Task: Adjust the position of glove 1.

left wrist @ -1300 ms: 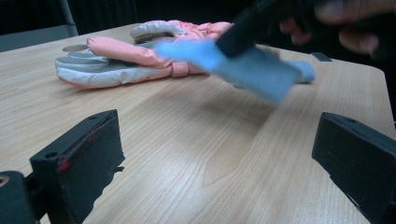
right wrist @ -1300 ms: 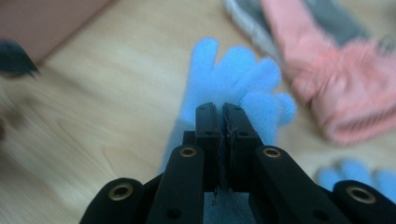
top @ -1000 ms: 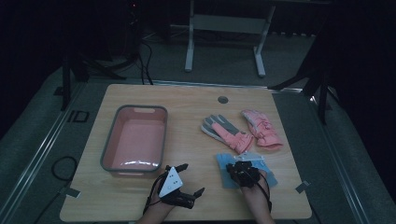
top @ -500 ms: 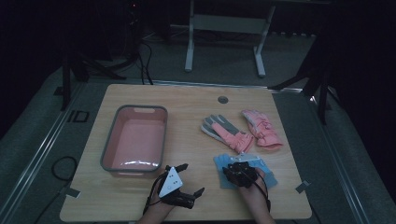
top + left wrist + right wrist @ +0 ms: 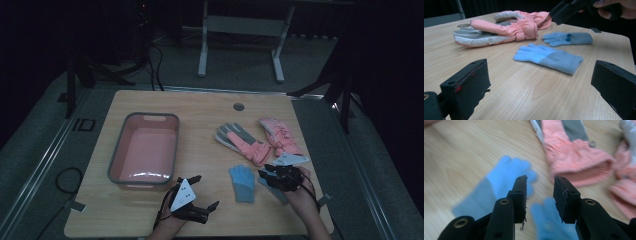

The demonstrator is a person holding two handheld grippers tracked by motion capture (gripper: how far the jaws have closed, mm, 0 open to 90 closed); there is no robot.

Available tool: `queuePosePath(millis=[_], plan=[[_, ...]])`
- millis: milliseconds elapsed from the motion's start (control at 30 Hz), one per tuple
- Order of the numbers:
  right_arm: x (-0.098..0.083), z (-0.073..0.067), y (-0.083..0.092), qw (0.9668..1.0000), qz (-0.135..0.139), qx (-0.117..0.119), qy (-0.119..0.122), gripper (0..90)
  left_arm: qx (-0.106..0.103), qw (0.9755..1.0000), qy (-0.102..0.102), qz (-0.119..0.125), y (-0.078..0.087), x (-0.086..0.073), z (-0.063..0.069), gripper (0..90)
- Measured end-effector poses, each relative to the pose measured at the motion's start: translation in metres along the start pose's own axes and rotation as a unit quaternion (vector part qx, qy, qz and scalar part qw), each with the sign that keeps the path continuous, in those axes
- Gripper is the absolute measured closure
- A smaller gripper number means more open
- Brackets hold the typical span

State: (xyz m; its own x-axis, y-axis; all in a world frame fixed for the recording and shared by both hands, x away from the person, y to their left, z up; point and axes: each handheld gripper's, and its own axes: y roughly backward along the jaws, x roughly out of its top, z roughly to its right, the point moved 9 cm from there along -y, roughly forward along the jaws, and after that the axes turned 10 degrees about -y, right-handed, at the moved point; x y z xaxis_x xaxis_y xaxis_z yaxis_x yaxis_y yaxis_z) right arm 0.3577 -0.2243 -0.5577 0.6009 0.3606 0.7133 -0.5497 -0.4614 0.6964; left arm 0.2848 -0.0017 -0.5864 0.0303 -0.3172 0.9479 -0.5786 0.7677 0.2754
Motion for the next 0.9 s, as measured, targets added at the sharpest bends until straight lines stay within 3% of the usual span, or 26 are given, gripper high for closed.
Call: queuePosePath(millis=[167,300,533,767,900], plan=[[-0.015,0.029,0.011,0.9997,-0.019,0.011,0.012,64.7,0.000,1.0000,0.001,0.000,0.000,0.000,0.000,2.0],[-0.035,0.039,0.012,0.9987,-0.048,0.008,0.017,63.6,0.002,1.0000,0.001,-0.001,0.000,0.000,0.000,1.9],[-0.064,0.045,-0.002,0.9972,-0.072,0.016,-0.014,64.7,0.004,1.0000,0.000,-0.001,0.000,0.000,0.000,1.9],[-0.066,0.041,-0.004,0.9980,-0.062,-0.009,-0.013,73.2,0.004,1.0000,0.001,0.000,0.000,0.000,0.000,1.9],[-0.067,0.041,-0.004,0.9983,-0.046,-0.019,-0.031,82.6,0.004,1.0000,0.001,-0.001,0.000,0.000,-0.001,1.9]])
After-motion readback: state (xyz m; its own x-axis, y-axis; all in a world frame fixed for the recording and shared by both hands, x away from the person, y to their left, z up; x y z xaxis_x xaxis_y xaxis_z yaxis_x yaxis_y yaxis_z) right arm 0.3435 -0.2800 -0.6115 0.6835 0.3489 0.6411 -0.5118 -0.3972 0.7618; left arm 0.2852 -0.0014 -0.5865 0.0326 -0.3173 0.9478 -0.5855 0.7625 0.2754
